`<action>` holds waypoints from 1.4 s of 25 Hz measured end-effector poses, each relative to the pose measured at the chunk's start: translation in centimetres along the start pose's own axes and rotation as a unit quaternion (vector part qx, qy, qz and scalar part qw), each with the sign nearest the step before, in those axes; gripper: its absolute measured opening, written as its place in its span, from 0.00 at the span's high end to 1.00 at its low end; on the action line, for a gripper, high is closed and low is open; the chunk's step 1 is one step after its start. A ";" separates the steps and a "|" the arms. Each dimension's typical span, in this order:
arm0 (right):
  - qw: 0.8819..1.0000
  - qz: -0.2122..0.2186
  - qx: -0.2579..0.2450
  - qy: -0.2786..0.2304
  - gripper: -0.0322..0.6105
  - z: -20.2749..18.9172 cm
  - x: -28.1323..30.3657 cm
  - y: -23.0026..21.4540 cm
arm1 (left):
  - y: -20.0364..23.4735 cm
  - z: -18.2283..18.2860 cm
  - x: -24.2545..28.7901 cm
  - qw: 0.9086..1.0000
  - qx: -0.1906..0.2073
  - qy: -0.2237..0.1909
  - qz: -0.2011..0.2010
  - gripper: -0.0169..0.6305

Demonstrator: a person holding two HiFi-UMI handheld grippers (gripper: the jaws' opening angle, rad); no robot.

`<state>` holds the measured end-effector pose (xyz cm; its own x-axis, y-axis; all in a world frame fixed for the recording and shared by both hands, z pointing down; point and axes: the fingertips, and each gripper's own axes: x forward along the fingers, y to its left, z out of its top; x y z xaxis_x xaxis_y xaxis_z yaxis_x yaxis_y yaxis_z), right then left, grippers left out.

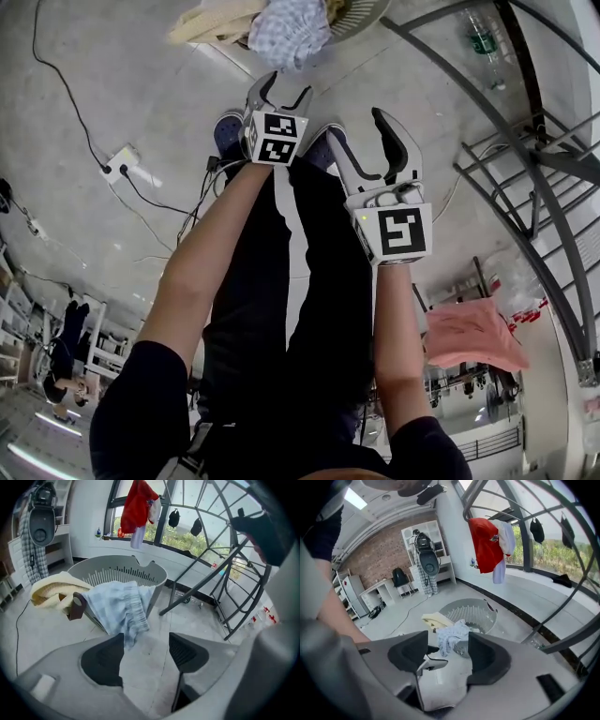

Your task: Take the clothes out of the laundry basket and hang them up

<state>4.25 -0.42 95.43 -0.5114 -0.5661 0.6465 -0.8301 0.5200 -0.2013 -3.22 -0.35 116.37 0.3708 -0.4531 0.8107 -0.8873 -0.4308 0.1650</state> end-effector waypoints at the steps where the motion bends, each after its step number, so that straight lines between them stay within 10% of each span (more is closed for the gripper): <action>1: 1.000 -0.009 -0.010 0.005 0.53 -0.7 0.2 -0.5 | 0.1 0.1 0.6 1.000 -0.001 -0.006 0.006 0.51; 11: 0.996 -0.015 0.083 -0.015 0.55 -2.7 0.5 -2.5 | 1.6 0.7 3.3 0.997 -0.031 -0.012 0.066 0.53; 14: 0.994 -0.015 0.107 -0.021 0.57 -2.5 0.6 -2.4 | 2.9 1.2 2.5 0.995 -0.044 -0.023 0.092 0.81; 24: 0.994 -0.010 0.106 -0.009 0.59 -0.6 -0.4 -0.7 | 2.3 1.7 -2.9 0.998 -0.010 -0.024 0.053 0.84; 35: 0.992 -0.012 0.125 -0.005 0.61 5.0 -4.8 2.3 | 1.8 11.0 -12.9 0.998 0.021 -0.066 -0.003 0.91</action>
<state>3.65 0.31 88.18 -0.4920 -0.5836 0.6460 -0.8706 0.3319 -0.3632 -6.57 -3.88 100.02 0.4106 -0.5479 0.7288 -0.8741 -0.4640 0.1437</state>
